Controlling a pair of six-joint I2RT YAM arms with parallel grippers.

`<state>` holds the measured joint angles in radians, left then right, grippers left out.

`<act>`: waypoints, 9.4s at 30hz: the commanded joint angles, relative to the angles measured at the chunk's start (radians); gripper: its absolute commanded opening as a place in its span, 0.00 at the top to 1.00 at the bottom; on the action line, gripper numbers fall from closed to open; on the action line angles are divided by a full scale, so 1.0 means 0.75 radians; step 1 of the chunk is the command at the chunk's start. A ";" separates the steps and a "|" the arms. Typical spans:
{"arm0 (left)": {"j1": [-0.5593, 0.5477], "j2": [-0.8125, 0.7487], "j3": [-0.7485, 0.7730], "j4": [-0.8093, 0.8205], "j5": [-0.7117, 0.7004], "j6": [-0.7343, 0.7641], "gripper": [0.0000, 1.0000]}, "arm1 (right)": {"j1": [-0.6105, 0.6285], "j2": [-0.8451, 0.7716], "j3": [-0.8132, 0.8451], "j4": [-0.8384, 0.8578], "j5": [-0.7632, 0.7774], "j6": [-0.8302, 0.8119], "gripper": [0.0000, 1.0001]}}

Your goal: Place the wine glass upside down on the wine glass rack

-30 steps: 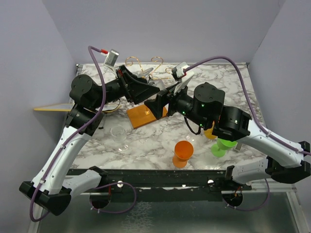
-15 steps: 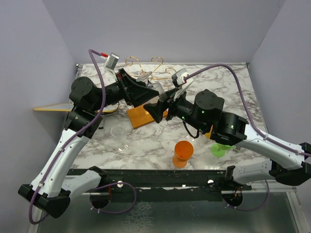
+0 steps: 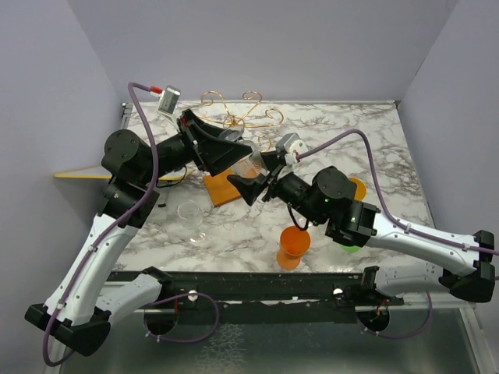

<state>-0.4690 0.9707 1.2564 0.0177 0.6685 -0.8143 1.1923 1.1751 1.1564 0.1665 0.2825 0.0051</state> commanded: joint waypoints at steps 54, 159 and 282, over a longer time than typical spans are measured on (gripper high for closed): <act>-0.005 -0.380 -0.191 -0.523 -1.004 0.464 0.01 | -0.227 0.046 -0.772 1.322 0.486 -0.093 0.99; -0.006 -0.300 -0.168 -0.598 -0.983 0.491 0.01 | -0.309 0.284 -0.832 1.593 -0.061 -0.063 0.99; -0.005 -0.082 -0.255 -0.456 -1.085 0.127 0.49 | -0.311 0.371 -0.783 1.602 0.420 0.074 0.63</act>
<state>-0.4770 0.9081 1.0458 -0.2867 -0.1646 -0.7429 0.9619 1.4879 0.5545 1.3891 0.6189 0.0277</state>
